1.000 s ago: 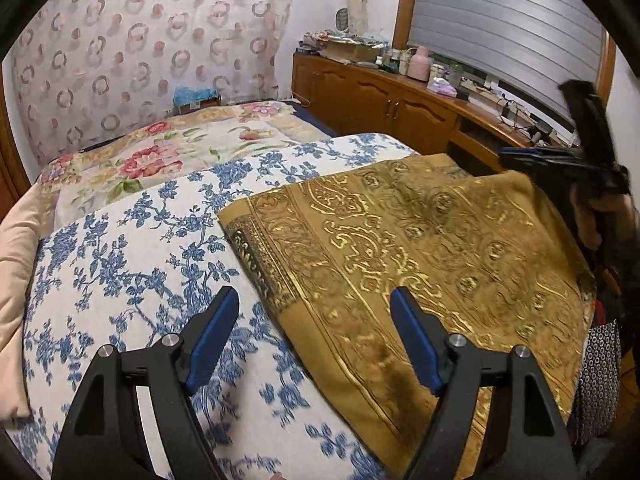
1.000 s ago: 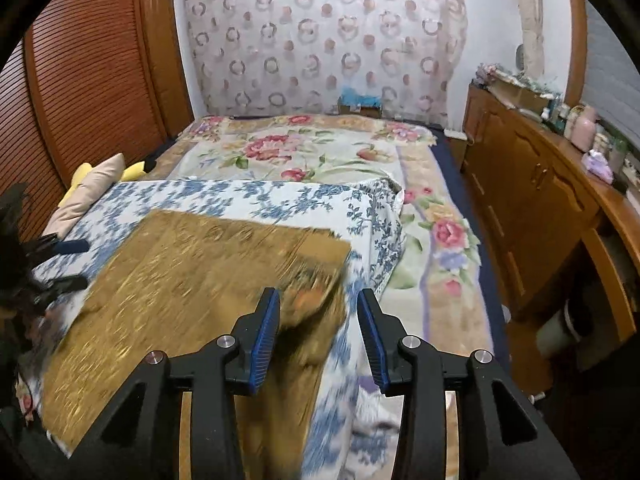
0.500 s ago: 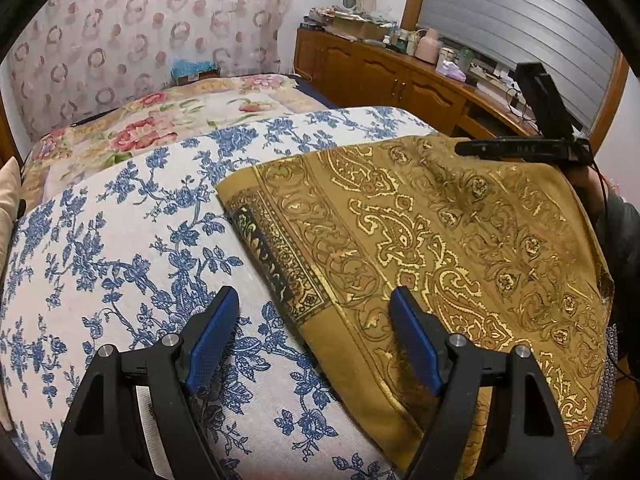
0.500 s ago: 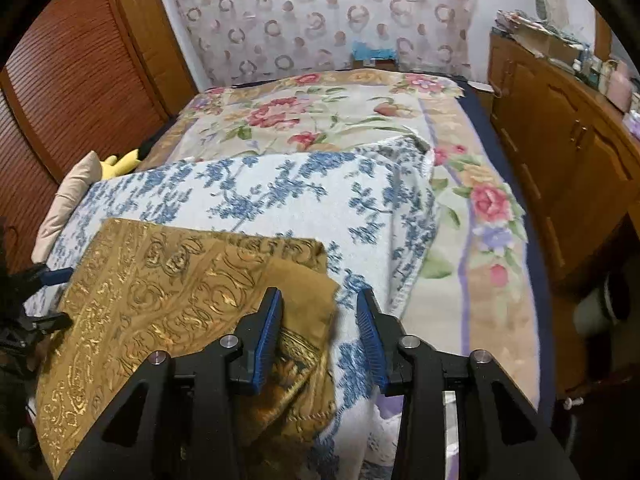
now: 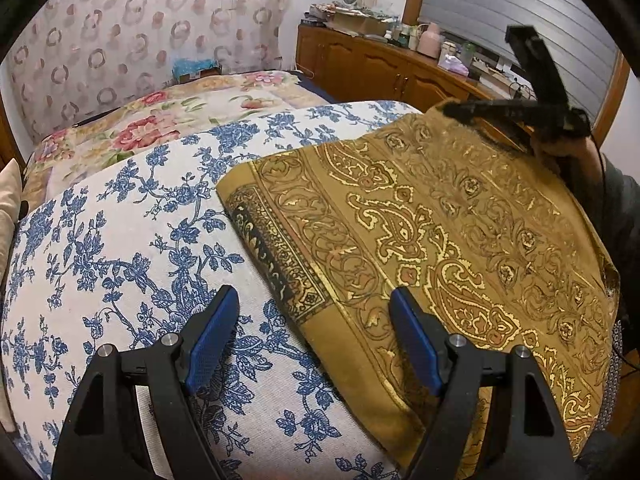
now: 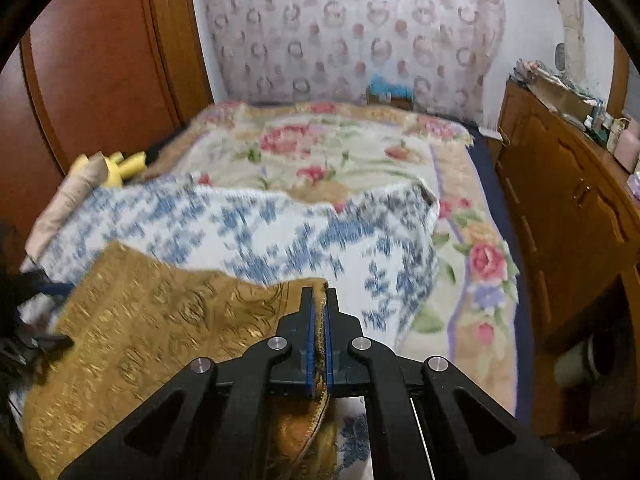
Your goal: Fold small clothes
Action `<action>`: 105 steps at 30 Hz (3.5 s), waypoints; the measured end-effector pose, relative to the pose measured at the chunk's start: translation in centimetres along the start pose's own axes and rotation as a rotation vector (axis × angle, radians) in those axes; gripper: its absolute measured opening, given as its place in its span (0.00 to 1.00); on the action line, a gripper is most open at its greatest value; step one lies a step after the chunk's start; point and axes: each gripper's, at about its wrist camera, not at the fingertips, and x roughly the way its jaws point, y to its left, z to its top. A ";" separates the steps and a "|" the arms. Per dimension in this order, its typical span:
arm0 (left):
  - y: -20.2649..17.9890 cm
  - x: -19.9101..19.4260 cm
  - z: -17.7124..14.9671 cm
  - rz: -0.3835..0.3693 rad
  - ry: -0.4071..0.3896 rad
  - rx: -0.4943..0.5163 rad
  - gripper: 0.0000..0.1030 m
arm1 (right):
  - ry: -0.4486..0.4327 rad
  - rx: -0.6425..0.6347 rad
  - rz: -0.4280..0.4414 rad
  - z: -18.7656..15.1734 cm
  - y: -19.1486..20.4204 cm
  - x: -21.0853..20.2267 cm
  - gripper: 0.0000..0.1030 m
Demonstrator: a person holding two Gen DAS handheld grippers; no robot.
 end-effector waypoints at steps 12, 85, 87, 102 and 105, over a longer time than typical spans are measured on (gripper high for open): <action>3.8 1.6 4.5 -0.023 0.023 -0.096 0.76 | 0.088 0.032 -0.022 1.0 -0.3 2.3 0.43; 9.2 -14.4 -1.5 0.136 -0.204 -0.084 0.45 | -0.047 -0.114 -0.075 2.6 8.8 -9.4 0.18; 8.6 -14.1 -2.9 0.131 -0.189 -0.090 0.46 | -0.057 -0.106 -0.058 1.5 8.6 -10.5 0.18; 5.3 -12.5 -12.6 0.084 -0.081 -0.117 0.63 | -0.084 -0.057 0.088 -11.5 9.7 -15.0 0.47; 4.6 -12.5 -13.8 0.079 -0.065 -0.130 0.63 | -0.066 -0.056 0.084 -12.6 9.9 -15.5 0.47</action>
